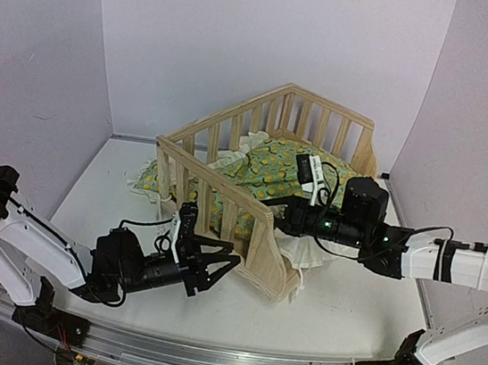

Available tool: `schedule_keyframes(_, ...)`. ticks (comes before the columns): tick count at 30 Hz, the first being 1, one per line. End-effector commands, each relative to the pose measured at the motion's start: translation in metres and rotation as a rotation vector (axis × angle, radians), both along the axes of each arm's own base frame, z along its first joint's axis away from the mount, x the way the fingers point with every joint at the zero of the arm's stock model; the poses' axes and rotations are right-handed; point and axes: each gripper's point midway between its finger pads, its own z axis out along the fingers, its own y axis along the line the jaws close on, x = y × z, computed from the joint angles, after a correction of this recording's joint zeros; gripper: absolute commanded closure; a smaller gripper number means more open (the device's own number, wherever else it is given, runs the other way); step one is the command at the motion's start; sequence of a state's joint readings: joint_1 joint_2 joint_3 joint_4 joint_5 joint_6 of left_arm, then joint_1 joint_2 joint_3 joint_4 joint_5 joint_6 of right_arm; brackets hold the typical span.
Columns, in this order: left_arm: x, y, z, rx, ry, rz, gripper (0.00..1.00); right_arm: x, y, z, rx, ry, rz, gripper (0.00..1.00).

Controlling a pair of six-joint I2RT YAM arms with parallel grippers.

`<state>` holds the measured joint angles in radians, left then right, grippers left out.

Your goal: Set up the pet bed

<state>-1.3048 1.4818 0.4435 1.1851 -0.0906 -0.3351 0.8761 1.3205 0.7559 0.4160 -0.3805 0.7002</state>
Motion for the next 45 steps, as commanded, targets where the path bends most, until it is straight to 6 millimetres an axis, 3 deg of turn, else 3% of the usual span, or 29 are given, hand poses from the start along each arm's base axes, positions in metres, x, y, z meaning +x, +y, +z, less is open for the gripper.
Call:
schedule_keyframes(1,0.020,-0.003,0.027,-0.056,-0.112,0.114,0.65,-0.025,0.016,0.026,0.035,-0.253,0.164,1.00)
schedule_keyframes(4,0.027,-0.011,0.025,-0.042,-0.130,0.147,0.69,-0.032,0.031,0.018,0.025,-0.268,0.264,1.00)
schedule_keyframes(9,0.038,-0.014,0.024,-0.048,-0.104,0.186,0.78,-0.033,0.033,0.001,0.022,-0.228,0.281,1.00)
schedule_keyframes(15,0.033,0.002,0.016,-0.018,-0.124,0.186,0.73,-0.039,0.032,-0.010,0.016,-0.158,0.302,1.00)
schedule_keyframes(22,0.027,0.017,0.009,0.054,-0.240,0.200,0.59,-0.051,0.033,-0.007,0.034,-0.133,0.374,1.00)
schedule_keyframes(24,0.028,0.013,0.011,0.073,-0.290,0.205,0.62,-0.052,0.033,-0.006,0.036,-0.134,0.379,1.00)
schedule_keyframes(28,0.042,0.008,0.012,0.105,-0.327,0.262,0.78,-0.052,0.033,-0.008,0.032,-0.128,0.383,1.00)
schedule_keyframes(35,0.056,0.001,0.006,0.148,-0.348,0.320,0.88,-0.052,0.032,-0.006,0.036,-0.131,0.382,1.00)
schedule_keyframes(45,0.067,-0.008,0.002,0.177,-0.353,0.351,0.81,-0.054,0.033,-0.005,0.037,-0.128,0.390,1.00)
